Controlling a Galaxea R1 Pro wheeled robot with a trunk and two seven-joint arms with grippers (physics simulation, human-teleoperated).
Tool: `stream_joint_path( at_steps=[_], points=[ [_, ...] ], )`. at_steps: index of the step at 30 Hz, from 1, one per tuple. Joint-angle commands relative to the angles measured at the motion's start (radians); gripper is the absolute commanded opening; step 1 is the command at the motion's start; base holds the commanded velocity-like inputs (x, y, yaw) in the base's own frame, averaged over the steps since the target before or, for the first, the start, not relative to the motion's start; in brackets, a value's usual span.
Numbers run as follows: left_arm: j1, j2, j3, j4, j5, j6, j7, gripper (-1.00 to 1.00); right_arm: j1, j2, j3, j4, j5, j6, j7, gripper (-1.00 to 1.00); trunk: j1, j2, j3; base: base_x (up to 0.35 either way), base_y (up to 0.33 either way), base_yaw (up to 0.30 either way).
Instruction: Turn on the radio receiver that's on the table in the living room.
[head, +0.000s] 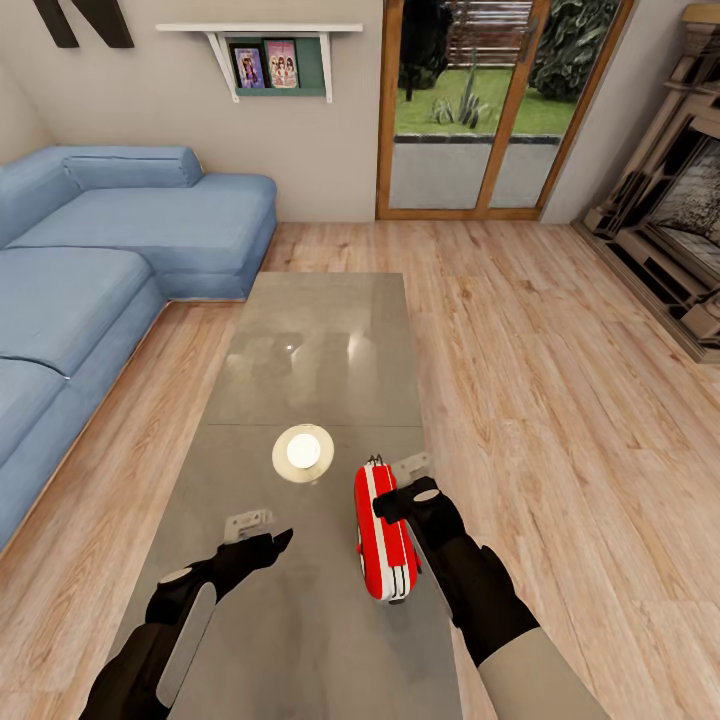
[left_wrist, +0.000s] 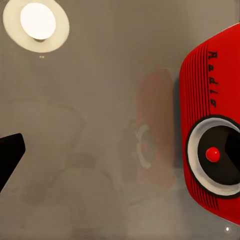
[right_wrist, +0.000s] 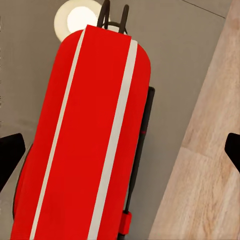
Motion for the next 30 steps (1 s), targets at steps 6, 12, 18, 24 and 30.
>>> stream_joint_path(
  at_steps=[6,12,18,24,30],
  points=[
    [0.0,0.0,0.0,0.001,0.0,0.0,0.0,1.0,0.0,0.0,0.002,0.059,0.0,-0.026,0.007,1.0,0.0,0.0,0.0,0.0,0.0,0.0],
    [0.0,0.0,0.0,0.001,0.0,-0.001,0.0,1.0,0.0,0.0,0.047,0.075,0.0,-0.036,0.045,1.0,0.0,0.0,0.0,0.0,0.0,0.0],
    [0.0,0.0,0.0,0.002,0.0,-0.002,0.0,1.0,0.0,0.0,0.049,0.078,-0.001,-0.037,0.046,1.0,0.0,0.0,0.0,0.0,0.0,0.0],
    [0.0,-0.001,0.0,0.002,0.0,-0.002,0.0,1.0,0.0,0.0,0.049,0.078,-0.002,-0.045,0.047,1.0,0.0,0.0,0.0,0.0,0.0,0.0],
    [0.0,0.0,0.0,0.002,0.0,-0.002,0.0,1.0,0.0,0.0,0.05,0.093,-0.026,-0.055,0.048,1.0,0.0,0.0,0.0,0.0,0.0,0.0]
  ],
)
